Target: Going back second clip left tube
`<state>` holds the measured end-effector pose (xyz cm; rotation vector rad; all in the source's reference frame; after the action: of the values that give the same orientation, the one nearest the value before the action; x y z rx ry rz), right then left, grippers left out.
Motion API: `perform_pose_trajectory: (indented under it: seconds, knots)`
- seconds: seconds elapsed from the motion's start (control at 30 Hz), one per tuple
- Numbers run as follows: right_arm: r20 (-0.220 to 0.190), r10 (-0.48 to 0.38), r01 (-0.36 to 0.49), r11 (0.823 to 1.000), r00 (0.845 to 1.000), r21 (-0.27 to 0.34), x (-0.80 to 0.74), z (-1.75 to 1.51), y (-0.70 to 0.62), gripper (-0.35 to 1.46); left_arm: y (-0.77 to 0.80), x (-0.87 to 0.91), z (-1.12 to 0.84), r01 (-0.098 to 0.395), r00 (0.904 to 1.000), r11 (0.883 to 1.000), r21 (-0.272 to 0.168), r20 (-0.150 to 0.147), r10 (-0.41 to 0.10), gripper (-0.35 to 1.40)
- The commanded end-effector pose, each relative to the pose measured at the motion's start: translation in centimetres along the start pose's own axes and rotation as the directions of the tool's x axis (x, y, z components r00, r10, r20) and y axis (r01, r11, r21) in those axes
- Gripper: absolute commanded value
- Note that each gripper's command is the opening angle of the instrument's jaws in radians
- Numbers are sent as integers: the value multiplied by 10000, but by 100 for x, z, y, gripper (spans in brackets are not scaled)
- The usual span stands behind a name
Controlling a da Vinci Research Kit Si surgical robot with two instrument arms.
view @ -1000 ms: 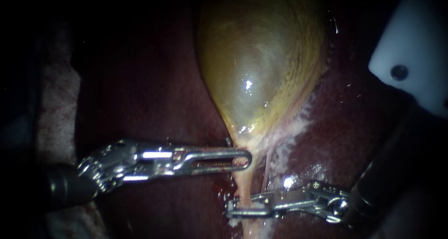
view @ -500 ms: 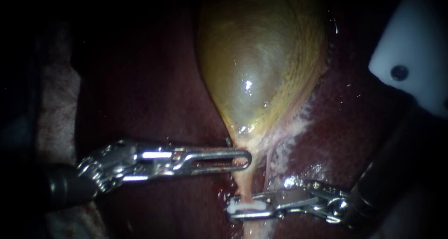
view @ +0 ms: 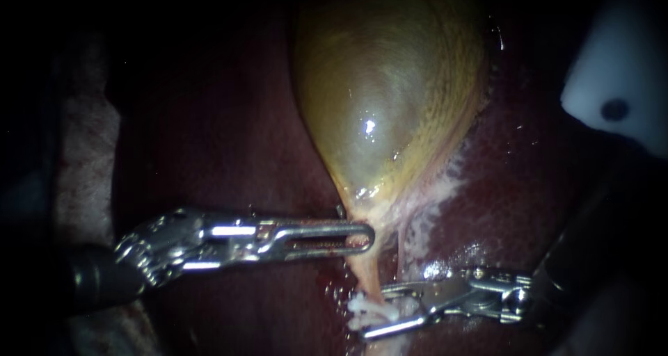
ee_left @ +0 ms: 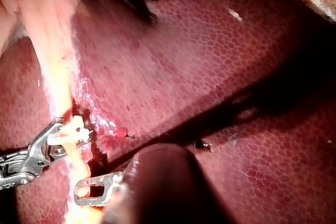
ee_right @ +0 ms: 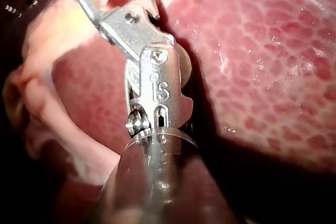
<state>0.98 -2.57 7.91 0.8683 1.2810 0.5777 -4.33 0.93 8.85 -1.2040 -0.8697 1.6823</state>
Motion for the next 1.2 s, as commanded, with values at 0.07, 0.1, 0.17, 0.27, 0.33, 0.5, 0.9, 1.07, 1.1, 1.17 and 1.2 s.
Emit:
perform_pose_trajectory:
  seconds: [0.07,0.1,0.17,0.27,0.33,0.5,0.9,1.07,1.1,1.17,1.2]
  knots:
    - [-9,-78,78,10000,10000,-4,1,-3,0,47,0,0,0,0,10000,10000,1,0,0,-35]
    - [-6,-134,134,9999,9999,-26,2,-4,0,47,0,0,0,0,10000,10000,1,0,0,-35]
    - [29,-176,176,9998,9998,-42,2,-7,0,47,0,0,0,0,10000,10000,1,0,0,-35]
    - [85,-270,271,9996,9996,-83,2,-10,0,47,0,0,0,0,10000,10000,1,0,0,-35]
    - [109,-318,320,9994,9994,-108,2,-11,1,47,0,0,0,0,10000,10000,1,0,0,-35]
    - [114,-372,373,9992,9992,-123,3,-9,1,47,0,0,0,0,10000,10000,2,-1,0,-35]
    - [-22,-451,450,9987,9990,-255,-4,18,8,47,0,0,0,0,10000,10000,2,-1,0,-35]
    - [-56,-464,462,9987,9989,-224,-3,24,7,47,0,0,0,0,10000,10000,2,-1,0,-35]
    - [-61,-464,463,9987,9989,-202,-3,26,7,47,0,0,0,0,10000,10000,2,-1,0,-35]
    - [-58,-461,460,9988,9989,-183,-3,28,7,47,0,0,0,0,10000,10000,2,-1,0,-35]
    - [-61,-460,459,9988,9989,-190,-3,30,6,47,0,0,0,0,10000,10000,2,-1,0,-35]
